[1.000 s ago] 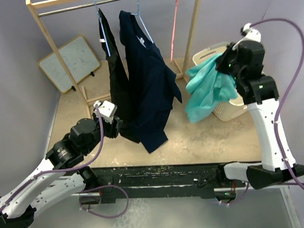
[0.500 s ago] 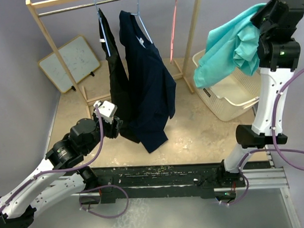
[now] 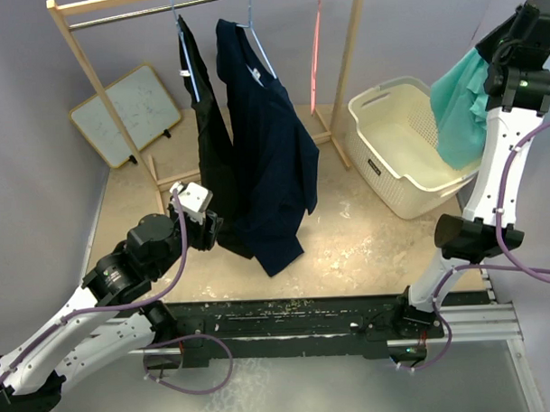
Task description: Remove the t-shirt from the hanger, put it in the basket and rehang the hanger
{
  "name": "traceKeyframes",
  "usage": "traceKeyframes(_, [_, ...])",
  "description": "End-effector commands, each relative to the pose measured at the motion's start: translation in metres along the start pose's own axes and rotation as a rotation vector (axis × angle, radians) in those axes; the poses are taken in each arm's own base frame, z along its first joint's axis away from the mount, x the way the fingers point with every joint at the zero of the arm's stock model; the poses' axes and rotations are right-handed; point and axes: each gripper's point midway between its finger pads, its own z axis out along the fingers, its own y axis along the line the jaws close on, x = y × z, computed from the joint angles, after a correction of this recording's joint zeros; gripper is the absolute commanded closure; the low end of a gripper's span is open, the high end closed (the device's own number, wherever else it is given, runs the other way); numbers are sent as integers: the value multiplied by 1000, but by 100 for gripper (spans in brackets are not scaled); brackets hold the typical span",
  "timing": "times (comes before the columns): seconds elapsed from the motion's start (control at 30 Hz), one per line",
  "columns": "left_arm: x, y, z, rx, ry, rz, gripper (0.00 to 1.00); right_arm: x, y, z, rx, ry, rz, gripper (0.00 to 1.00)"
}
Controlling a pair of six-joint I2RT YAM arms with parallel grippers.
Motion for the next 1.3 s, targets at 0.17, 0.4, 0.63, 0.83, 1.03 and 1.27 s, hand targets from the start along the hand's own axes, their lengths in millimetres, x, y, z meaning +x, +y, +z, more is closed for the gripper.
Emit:
traceKeyframes(0.17, [-8,-4,2,17,-31,-19,44,16,40,-10,-241,67,14,100])
traceKeyframes(0.4, [-7,-7,3,27,-24,-20,44,86,32,4,-278,280,-13,42])
traceKeyframes(0.63, [-7,-5,3,20,-26,-20,44,97,63,-35,-386,300,-66,35])
traceKeyframes(0.83, [-7,-6,3,23,-24,-20,44,73,93,-90,-404,177,-142,33])
traceKeyframes(1.03, [-8,-4,1,20,-32,-23,44,65,88,-111,-429,148,-155,35])
traceKeyframes(1.27, [-9,-4,1,17,-31,-24,44,49,195,-241,-996,78,-171,50])
